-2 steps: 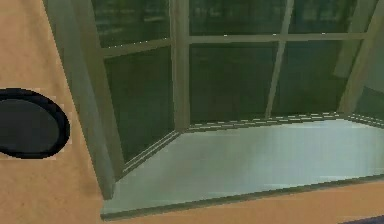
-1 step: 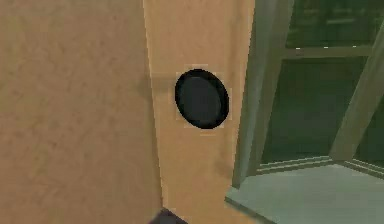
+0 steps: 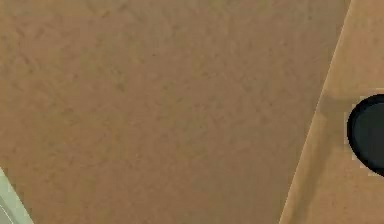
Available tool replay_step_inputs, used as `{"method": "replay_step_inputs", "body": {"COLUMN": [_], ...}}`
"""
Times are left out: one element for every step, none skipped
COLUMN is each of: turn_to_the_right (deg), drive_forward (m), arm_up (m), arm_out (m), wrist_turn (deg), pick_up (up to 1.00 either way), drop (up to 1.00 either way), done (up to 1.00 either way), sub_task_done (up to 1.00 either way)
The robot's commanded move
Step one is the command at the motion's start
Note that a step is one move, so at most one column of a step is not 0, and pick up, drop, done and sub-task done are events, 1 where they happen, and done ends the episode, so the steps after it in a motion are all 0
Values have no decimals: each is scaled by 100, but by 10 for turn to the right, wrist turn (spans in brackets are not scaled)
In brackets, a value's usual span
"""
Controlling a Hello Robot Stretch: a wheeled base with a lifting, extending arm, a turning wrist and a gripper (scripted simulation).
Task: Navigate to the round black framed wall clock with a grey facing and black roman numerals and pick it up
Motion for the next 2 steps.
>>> {"method": "replay_step_inputs", "body": {"turn_to_the_right": [-390,450], "drive_forward": [0,0], "arm_up": [0,0], "arm_out": [0,0], "wrist_turn": [0,0], "pick_up": [0,0], "drop": [0,0], "done": [0,0], "sub_task_done": [0,0]}}
